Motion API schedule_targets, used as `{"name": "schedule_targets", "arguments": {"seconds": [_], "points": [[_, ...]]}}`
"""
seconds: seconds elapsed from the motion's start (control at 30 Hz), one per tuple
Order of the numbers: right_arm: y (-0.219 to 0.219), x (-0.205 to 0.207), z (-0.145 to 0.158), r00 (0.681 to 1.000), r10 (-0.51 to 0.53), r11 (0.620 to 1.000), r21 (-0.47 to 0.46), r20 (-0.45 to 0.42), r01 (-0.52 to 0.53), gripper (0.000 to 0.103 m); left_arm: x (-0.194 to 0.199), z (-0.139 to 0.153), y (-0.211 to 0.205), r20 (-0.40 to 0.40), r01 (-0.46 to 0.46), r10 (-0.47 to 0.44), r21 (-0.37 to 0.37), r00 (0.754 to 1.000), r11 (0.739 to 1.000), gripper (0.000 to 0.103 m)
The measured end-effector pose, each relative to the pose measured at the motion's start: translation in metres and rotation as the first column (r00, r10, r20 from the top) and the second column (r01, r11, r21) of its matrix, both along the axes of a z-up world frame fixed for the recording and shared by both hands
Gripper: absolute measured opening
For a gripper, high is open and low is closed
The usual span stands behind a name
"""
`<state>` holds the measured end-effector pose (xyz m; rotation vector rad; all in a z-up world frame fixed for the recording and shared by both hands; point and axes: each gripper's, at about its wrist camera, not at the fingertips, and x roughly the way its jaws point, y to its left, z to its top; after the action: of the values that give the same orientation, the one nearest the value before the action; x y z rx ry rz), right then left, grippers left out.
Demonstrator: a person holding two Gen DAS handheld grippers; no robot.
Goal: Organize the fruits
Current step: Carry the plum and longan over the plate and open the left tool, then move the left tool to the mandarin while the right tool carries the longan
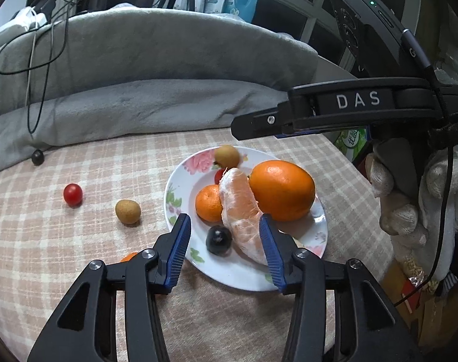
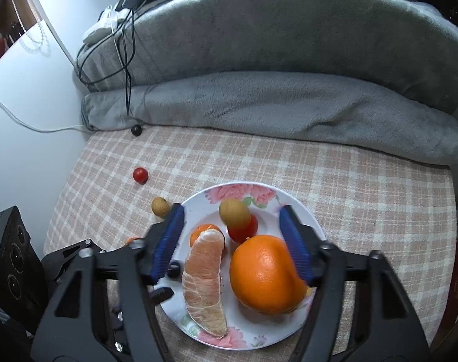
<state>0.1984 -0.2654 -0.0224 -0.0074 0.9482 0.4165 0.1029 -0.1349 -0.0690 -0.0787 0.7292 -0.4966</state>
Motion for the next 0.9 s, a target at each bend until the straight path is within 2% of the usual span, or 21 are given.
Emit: {"name": "schedule_targets", "arguments": {"seconds": [0.03,0.1,0.17,0.27,0.83,0.9], "points": [[0.000,0.000,0.001,1.000,-0.002,1.000,-0.001,0.004,0.002,0.069,0.000,0.000,0.001,0.002,-0.001,0.001,0.001,1.000,1.000,0.047],[0.000,0.000,0.003,1.000,-0.005,1.000,-0.005,0.012,0.005,0.070,-0.001,0.002,0.001,0.009,-0.006,0.006,0.005,1.000,1.000,0.057],[0.001,-0.001,0.003,1.000,-0.004,1.000,-0.012,0.020,0.004,0.073,-0.003,0.003,0.002,0.016,-0.008,0.008,0.003,1.000,1.000,0.059],[0.004,-0.004,0.005,0.999,-0.002,1.000,-0.029,0.039,0.003,0.073,-0.005,0.005,0.003,0.022,-0.008,0.008,0.004,1.000,1.000,0.069],[0.023,-0.009,0.017,0.997,0.046,0.999,0.003,0.070,-0.046,0.074,-0.019,0.013,0.032,0.052,-0.066,0.066,0.000,0.996,0.998,0.069],[0.025,-0.010,0.017,0.996,0.050,0.999,0.013,0.074,-0.051,0.089,-0.020,0.013,0.039,0.051,-0.083,0.083,-0.001,0.995,0.997,0.069]]}}
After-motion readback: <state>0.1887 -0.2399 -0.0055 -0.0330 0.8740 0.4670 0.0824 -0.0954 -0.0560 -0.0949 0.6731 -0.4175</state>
